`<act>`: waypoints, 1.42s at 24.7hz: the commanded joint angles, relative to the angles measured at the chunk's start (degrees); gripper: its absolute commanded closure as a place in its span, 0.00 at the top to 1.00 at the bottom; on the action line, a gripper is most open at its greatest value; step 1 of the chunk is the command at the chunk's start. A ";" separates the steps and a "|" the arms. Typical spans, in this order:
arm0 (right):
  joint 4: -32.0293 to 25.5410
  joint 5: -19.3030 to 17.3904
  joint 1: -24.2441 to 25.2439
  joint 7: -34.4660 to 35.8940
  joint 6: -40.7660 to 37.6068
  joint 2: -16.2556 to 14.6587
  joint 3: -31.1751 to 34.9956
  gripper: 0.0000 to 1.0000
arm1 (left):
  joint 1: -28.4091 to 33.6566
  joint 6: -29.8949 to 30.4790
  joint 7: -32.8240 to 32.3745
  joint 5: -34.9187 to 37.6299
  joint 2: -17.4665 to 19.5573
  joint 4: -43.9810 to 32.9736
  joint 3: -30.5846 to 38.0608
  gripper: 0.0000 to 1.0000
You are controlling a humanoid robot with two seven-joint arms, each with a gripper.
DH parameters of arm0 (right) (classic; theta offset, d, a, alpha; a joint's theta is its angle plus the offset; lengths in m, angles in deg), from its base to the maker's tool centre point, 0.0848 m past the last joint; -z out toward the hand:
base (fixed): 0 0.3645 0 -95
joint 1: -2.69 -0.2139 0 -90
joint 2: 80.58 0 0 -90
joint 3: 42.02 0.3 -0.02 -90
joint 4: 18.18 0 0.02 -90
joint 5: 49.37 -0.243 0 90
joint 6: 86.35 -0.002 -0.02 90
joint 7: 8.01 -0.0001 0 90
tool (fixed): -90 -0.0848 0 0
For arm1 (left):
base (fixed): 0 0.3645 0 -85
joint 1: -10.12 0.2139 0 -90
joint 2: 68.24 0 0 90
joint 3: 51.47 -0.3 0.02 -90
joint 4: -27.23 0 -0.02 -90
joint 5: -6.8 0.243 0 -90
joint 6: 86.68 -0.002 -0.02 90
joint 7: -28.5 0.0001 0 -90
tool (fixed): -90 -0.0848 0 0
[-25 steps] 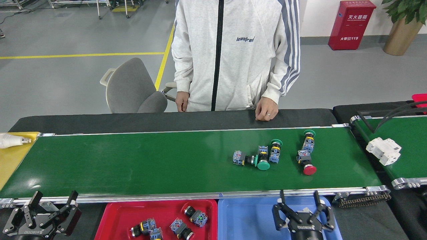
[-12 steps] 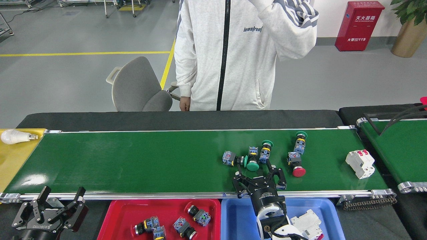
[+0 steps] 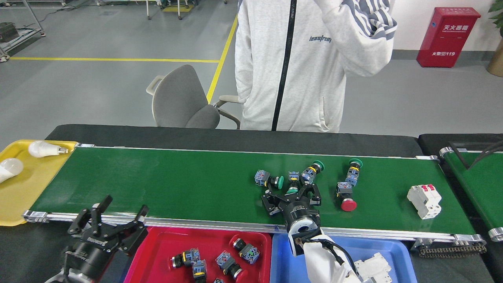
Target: Pick switch part from conveyor to tray
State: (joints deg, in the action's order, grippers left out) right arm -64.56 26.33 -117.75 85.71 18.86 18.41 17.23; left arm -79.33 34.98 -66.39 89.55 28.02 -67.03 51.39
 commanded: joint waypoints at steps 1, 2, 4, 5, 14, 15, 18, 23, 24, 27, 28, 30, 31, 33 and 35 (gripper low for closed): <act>-0.63 -0.20 -1.29 0.49 -0.09 -0.20 -0.36 0.03 | -0.63 0.06 0.15 -0.13 0.77 -0.66 0.24 1.00; -0.99 -0.29 -1.20 0.58 -0.17 -0.20 -0.45 0.02 | -0.46 0.06 0.15 -0.13 0.77 -0.66 0.32 1.00; -2.31 -0.29 -0.76 0.76 -0.17 -0.20 -0.53 0.02 | -0.20 0.06 0.15 -0.21 0.77 -0.66 0.50 1.00; -4.24 -0.29 -0.15 0.76 -0.26 -0.29 -0.71 0.02 | -0.11 0.06 0.15 -0.30 0.77 -0.66 0.59 1.00; -36.23 0.15 17.96 0.32 -6.41 -10.48 -16.17 0.16 | 0.16 0.15 0.15 -0.30 1.21 -1.27 1.99 1.00; -37.90 0.50 19.19 0.67 -6.94 -11.01 -18.20 0.68 | 0.24 0.24 0.06 -0.30 1.21 -1.27 1.91 1.00; -38.08 2.00 19.19 0.93 -8.17 -10.83 -20.13 1.00 | 0.16 0.15 0.06 -0.30 1.21 -1.27 1.56 1.00; -38.08 2.00 19.10 0.84 -8.88 -10.48 -19.96 1.00 | 0.42 1.82 -0.03 -0.21 1.03 -1.27 1.47 1.00; -38.08 2.00 19.10 0.84 -8.88 -10.57 -19.96 1.00 | 0.68 1.91 -0.03 -0.21 1.03 -1.27 1.47 1.00; -38.08 2.00 19.19 0.84 -8.79 -10.66 -19.96 1.00 | 1.04 1.91 -0.11 -0.21 1.12 -1.27 1.47 1.00; -38.08 2.00 19.28 0.84 -8.79 -10.75 -19.96 1.00 | 1.04 1.91 -0.11 -0.21 1.12 -1.27 1.47 1.00; -38.08 2.00 19.45 0.84 -8.70 -10.83 -19.96 1.00 | 1.04 1.91 -0.11 -0.21 1.12 -1.27 1.55 1.00; -38.08 2.09 19.45 0.76 -8.61 -10.92 -19.96 1.00 | 1.04 1.91 -0.20 -0.21 1.12 -1.27 1.55 1.00; -38.17 2.00 19.28 0.76 -8.44 -10.92 -19.69 1.00 | 1.12 1.91 -0.20 -0.21 1.12 -1.27 1.82 1.00; -38.17 2.00 19.28 0.84 -8.44 -10.92 -18.29 1.00 | 1.12 1.82 -0.20 -0.21 1.03 -1.27 2.08 1.00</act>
State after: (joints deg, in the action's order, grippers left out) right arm -101.88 28.28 -97.72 85.92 10.08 7.50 -1.82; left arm -77.86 36.90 -66.76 89.50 28.63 -67.59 53.10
